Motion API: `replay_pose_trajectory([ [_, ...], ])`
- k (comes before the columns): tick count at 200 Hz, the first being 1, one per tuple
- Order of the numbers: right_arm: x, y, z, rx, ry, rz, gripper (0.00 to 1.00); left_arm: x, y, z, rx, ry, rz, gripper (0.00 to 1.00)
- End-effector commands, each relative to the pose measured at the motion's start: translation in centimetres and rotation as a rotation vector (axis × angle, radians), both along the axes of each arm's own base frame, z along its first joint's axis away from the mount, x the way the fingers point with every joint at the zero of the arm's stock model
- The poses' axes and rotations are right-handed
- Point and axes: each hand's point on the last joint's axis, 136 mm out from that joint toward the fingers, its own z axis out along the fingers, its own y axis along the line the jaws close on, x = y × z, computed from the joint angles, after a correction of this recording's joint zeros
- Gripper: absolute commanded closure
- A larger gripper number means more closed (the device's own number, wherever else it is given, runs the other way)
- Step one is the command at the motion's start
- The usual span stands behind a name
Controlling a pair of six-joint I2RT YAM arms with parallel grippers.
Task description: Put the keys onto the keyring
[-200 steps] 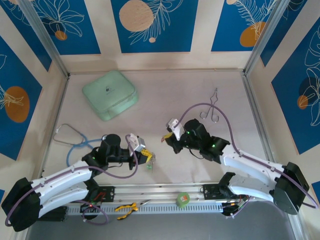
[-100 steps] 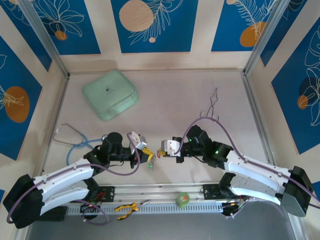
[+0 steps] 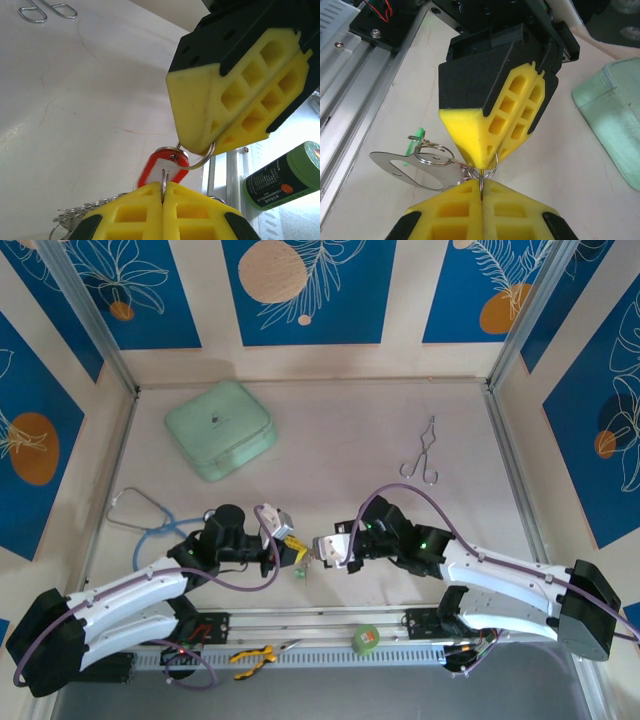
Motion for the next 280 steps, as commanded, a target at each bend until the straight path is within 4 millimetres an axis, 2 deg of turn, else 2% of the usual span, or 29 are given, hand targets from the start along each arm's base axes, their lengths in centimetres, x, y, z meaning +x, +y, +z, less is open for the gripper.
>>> replay_pose_trajectory([
  [1,0.7,1.0,2.1,0.052,-0.077,0.007,1.0,-0.1,-0.6,1.9,-0.051,-0.029,-0.025,1.0],
  [116,0.4,1.6,1.3,0.028,-0.03,0.025,1.0,0.0,-0.5,2.0,-0.047,-0.04,-0.019,1.0],
  [170,0.8,0.9,2.1,0.05,-0.045,-0.017,1.0,0.1,-0.4,2.0,-0.043,-0.044,-0.011,1.0],
  [215,-0.3,0.5,1.9,0.046,0.051,0.018,1.0,0.1,-0.5,2.0,-0.046,-0.043,-0.01,1.0],
  [280,0.3,1.2,1.5,0.034,0.059,0.006,1.0,0.1,-0.5,2.1,-0.046,-0.044,-0.01,1.0],
])
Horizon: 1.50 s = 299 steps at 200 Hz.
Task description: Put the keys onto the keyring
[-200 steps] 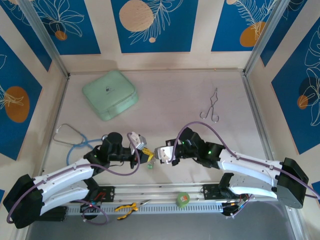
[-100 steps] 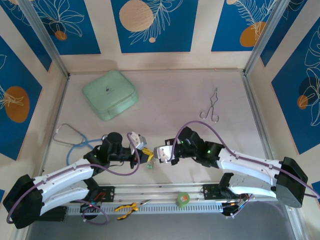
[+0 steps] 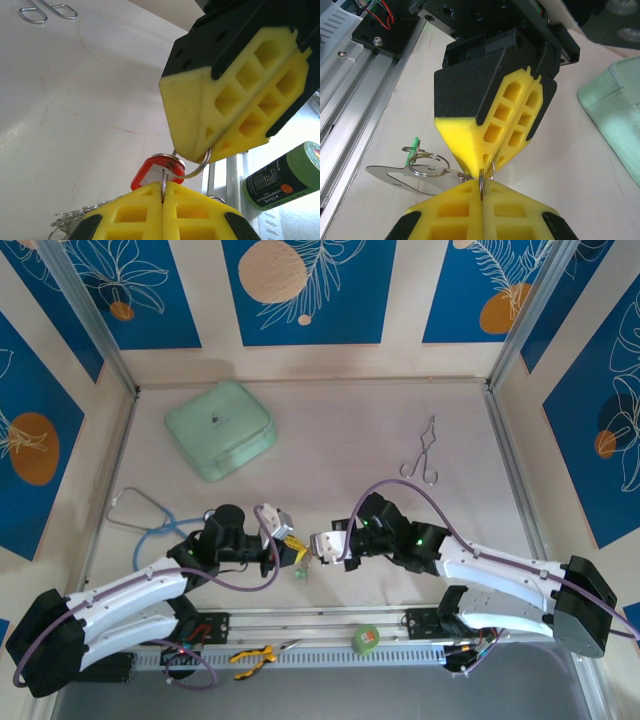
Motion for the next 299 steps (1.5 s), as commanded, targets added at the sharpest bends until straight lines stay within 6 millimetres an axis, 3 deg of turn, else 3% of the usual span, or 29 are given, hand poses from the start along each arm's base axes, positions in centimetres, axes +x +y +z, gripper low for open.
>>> replay_pose_trajectory([
  [1,0.3,0.6,1.4,0.034,0.006,0.001,1.0,0.2,-0.5,2.0,-0.044,-0.042,-0.01,1.0],
  [99,1.0,0.8,1.9,0.065,-0.01,-0.031,1.0,0.1,-0.4,2.0,-0.043,-0.039,-0.012,1.0],
  [223,0.8,0.5,0.6,0.028,0.04,-0.031,1.0,0.1,-0.4,2.1,-0.045,-0.039,-0.01,1.0],
  [299,0.9,0.0,1.3,0.06,0.024,-0.047,1.0,0.1,-0.4,2.1,-0.045,-0.04,-0.009,1.0],
])
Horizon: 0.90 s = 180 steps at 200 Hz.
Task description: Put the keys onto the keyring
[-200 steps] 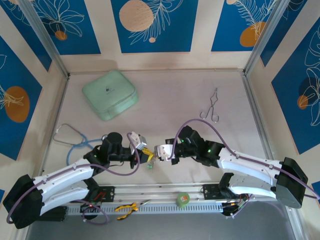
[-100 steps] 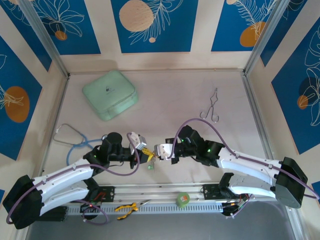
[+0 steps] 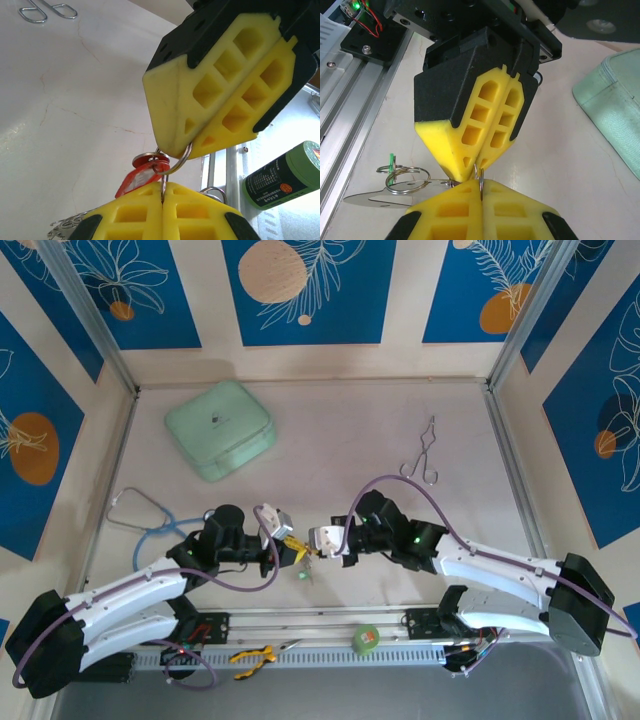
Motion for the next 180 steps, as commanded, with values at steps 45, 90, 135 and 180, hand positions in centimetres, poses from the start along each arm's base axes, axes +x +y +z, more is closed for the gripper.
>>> replay_pose_trajectory([
  [45,-0.56,-0.6,1.05,0.034,-0.015,0.012,1.0,0.14,-0.46,2.0,-0.043,-0.038,-0.009,1.0],
  [90,-0.53,-0.09,0.67,0.021,0.003,0.023,1.0,0.15,-0.49,2.13,-0.044,-0.039,-0.009,1.0],
  [135,-0.59,0.14,0.53,0.017,0.012,0.032,1.0,0.16,-0.51,2.13,-0.045,-0.041,-0.011,1.0],
  [180,-0.81,0.25,0.42,0.014,0.034,0.042,1.0,0.15,-0.53,2.17,-0.046,-0.042,-0.012,1.0],
])
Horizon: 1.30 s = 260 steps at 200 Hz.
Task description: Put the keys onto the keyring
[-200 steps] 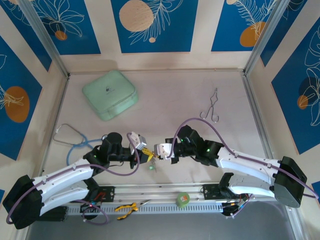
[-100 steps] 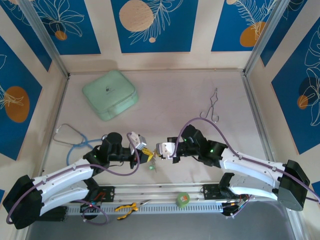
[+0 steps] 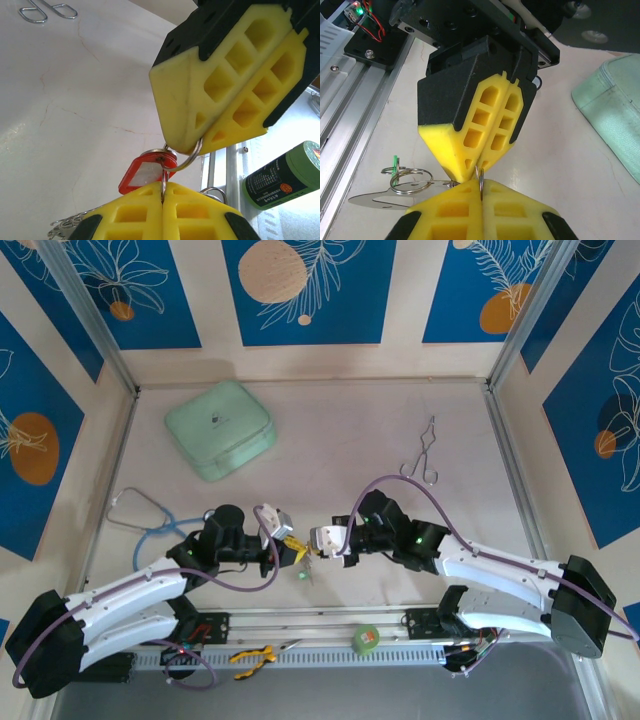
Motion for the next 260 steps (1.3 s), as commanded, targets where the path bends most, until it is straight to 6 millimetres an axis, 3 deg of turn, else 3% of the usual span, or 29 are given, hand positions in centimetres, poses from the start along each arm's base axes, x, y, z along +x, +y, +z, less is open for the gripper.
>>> replay_pose_trajectory([
  [1,-0.53,0.27,0.16,0.003,0.031,0.029,1.0,0.18,-0.53,2.19,-0.046,-0.041,-0.011,1.0],
  [260,-0.41,0.02,0.2,0.002,0.054,0.008,1.0,0.18,-0.49,2.24,-0.043,-0.043,-0.01,1.0],
])
